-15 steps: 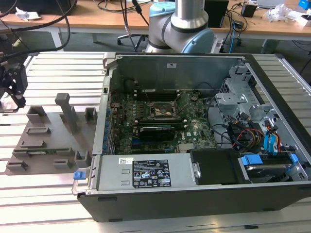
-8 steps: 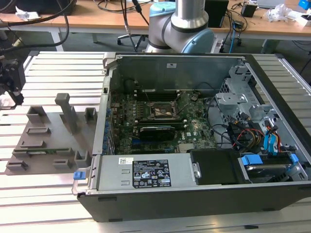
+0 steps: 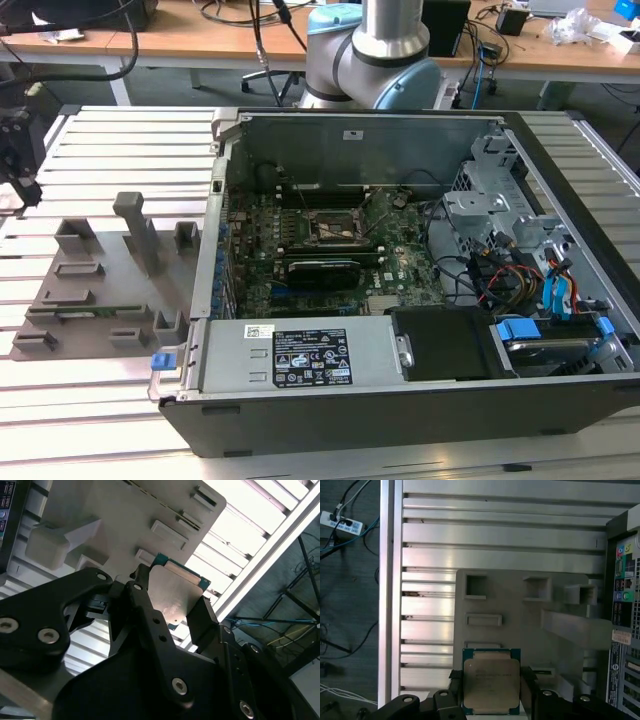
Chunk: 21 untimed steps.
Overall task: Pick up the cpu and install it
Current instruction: 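Pick up the cpu and move it towards the insertion slot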
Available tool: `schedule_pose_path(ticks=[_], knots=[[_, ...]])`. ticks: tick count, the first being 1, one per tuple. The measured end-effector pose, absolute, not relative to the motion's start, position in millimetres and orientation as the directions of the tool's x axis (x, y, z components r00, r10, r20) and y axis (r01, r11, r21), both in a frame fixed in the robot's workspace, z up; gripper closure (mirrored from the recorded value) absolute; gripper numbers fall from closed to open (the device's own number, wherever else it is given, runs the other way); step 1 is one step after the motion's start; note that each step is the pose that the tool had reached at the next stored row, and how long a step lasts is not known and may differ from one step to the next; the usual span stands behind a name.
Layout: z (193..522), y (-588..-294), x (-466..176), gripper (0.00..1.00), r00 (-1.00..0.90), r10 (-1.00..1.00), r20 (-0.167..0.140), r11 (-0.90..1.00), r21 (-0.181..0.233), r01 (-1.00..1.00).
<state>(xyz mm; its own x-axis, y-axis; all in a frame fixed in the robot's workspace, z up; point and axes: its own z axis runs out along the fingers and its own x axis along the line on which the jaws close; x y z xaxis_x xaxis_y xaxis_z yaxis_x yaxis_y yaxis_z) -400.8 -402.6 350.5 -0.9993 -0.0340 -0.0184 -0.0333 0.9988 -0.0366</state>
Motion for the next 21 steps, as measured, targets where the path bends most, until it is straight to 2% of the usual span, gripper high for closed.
schedule_pose_path(ticks=[13,16,21], knots=[[372,-403,-401,0.45,-0.999,-0.034,-0.017,0.999,-0.041,-0.033],[374,-403,-401,0.45,-0.999,-0.034,-0.017,0.999,-0.018,-0.033],[387,-403,-401,0.45,-0.999,-0.034,-0.017,0.999,-0.013,-0.033]])
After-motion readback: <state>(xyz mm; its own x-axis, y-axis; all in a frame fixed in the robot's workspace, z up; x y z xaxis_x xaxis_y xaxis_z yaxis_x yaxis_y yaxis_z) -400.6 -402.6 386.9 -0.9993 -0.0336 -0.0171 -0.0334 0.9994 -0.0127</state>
